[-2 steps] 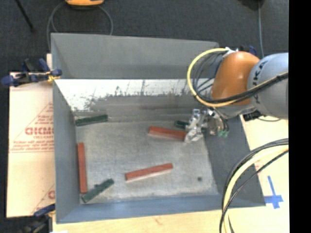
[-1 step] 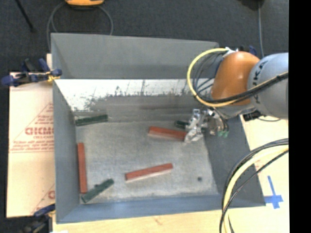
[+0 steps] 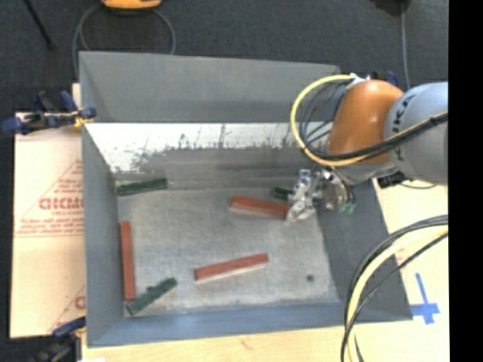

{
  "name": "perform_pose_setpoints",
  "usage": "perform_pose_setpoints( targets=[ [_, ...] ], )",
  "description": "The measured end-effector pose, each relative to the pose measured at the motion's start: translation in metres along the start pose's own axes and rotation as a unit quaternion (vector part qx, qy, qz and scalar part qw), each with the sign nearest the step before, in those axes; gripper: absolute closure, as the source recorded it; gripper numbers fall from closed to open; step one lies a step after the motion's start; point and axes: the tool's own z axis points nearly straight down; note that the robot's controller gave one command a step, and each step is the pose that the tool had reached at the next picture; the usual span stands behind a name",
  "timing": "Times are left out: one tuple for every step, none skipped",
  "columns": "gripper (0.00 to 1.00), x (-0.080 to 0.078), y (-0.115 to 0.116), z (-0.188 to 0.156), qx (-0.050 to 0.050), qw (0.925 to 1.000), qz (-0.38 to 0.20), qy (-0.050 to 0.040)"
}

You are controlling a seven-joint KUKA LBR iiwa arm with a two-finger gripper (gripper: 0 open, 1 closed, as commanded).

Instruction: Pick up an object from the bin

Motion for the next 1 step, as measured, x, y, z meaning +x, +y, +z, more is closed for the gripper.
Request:
perform_pose_setpoints(
  targets=[
    [1.00,0.0000,0.0000,0.0000,0.000,1.0000,0.000,0.0000]
  ],
)
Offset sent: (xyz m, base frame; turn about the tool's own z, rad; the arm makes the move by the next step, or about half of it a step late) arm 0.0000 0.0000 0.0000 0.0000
